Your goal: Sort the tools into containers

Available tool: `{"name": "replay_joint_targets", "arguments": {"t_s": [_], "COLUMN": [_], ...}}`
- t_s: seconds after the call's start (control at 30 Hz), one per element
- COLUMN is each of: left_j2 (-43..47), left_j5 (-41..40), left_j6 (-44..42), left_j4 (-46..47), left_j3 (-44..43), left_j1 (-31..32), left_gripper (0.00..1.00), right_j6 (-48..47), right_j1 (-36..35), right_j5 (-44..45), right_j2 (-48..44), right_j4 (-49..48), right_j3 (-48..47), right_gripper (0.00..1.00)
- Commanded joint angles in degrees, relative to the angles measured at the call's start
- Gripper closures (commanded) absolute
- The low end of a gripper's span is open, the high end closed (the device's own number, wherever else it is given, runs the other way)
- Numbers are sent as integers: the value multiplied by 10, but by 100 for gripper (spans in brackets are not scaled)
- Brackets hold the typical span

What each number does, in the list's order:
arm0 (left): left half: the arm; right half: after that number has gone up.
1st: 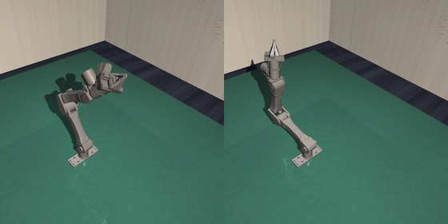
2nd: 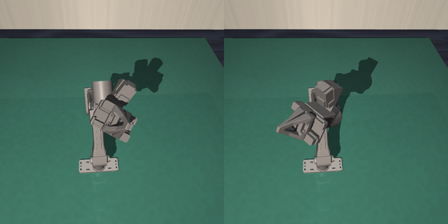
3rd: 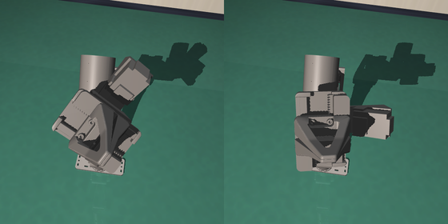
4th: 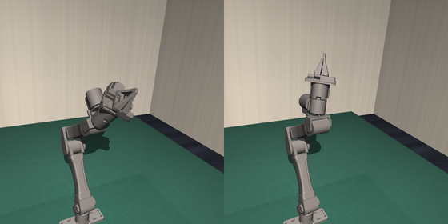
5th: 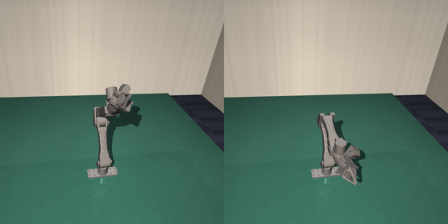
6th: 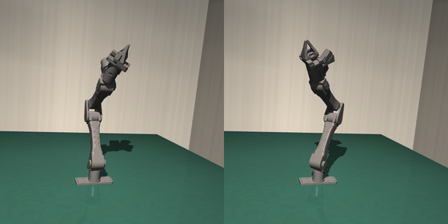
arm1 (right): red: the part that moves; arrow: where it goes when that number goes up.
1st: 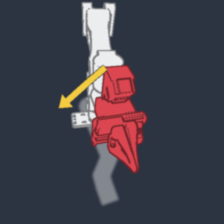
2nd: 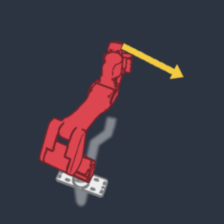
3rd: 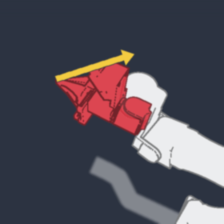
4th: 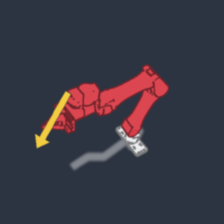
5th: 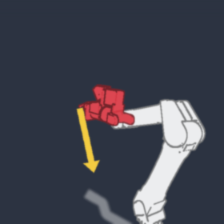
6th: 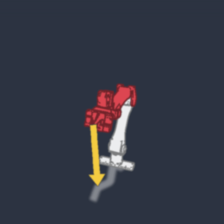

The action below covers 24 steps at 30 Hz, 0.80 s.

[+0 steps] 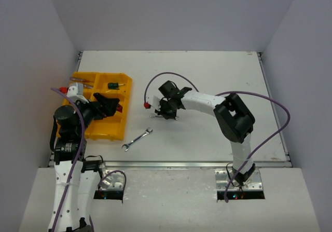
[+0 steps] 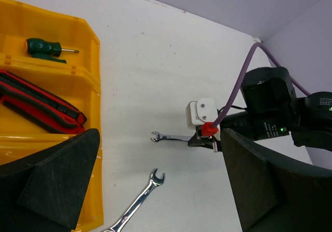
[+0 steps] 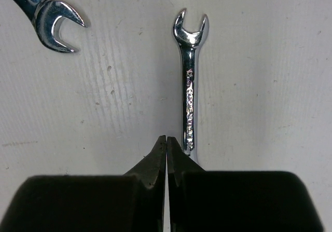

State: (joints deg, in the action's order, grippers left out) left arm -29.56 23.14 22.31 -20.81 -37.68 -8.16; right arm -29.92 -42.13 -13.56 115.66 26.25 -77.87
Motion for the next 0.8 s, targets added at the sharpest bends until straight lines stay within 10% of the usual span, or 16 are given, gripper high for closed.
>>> {"name": "replay_joint_targets", "arguments": {"t_s": [0.0,0.07,0.13,0.43,0.77], "left_j2": [3,3,2,5,6], "left_j5": [3,4,5,7,7], "left_j6": [-6,-6,-6,-5,-4], "left_j4": [29,29,29,31,35], "left_j3": [3,3,4,6,8], "left_j1": [7,7,8,8,8], "left_gripper": [0,0,0,0,0], "right_j6": [12,9,8,11,1], "right_j1": [2,1,4,13,5], "right_j5": [10,14,6,0,2], "right_j2": [-11,3,23,182,222], "right_j4": [11,20,50,274,324], "right_j3": [-24,-41,-72,-326,-370], "right_gripper": [93,58,48,51,53]}}
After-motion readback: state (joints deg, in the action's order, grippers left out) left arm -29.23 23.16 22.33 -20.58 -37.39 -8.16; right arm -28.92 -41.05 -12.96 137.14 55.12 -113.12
